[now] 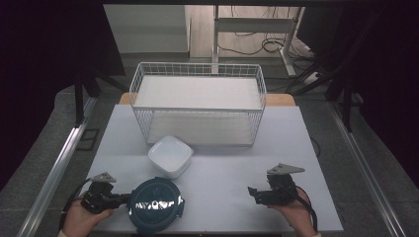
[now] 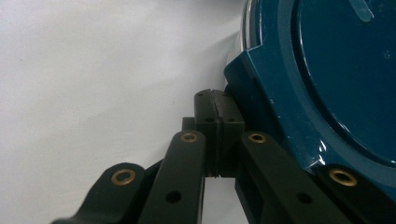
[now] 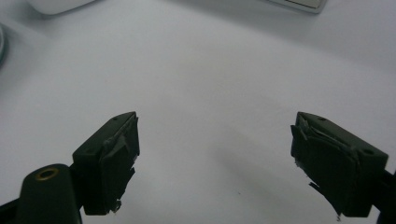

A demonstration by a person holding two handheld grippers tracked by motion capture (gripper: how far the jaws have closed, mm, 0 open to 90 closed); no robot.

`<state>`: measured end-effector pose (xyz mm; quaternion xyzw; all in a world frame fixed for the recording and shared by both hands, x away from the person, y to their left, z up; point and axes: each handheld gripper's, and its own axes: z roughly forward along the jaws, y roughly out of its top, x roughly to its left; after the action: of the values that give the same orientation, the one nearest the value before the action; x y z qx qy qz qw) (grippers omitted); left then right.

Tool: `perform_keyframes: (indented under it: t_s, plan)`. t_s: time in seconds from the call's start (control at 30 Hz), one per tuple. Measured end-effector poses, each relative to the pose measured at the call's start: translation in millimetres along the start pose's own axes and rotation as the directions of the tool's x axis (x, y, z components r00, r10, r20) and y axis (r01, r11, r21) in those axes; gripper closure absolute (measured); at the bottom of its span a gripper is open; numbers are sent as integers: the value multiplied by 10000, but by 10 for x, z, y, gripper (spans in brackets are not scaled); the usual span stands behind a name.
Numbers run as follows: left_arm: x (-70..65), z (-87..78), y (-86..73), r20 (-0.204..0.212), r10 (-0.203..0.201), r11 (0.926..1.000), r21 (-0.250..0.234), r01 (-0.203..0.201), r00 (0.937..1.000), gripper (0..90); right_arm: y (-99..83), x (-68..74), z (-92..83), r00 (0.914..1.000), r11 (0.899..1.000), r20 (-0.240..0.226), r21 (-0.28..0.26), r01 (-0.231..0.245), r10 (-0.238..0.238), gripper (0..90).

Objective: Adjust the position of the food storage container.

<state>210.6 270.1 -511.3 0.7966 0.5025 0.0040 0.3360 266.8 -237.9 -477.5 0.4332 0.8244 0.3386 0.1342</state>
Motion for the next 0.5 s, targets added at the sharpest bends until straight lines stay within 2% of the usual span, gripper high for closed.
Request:
perform_keyframes:
  t_s: [0.2, 0.5]
  plan:
    - [49, -61, -127, 798, -81, 9999, -105, 90, 9968, 893, -5, -11, -10, 10000, 10000, 7, 20, -70, 70, 151]
    - [-2, -105, -207, 832, 99, 9999, -48, -95, 9965, 899, 0, -2, -8, 10000, 10000, 5, -12, -22, 22, 151]
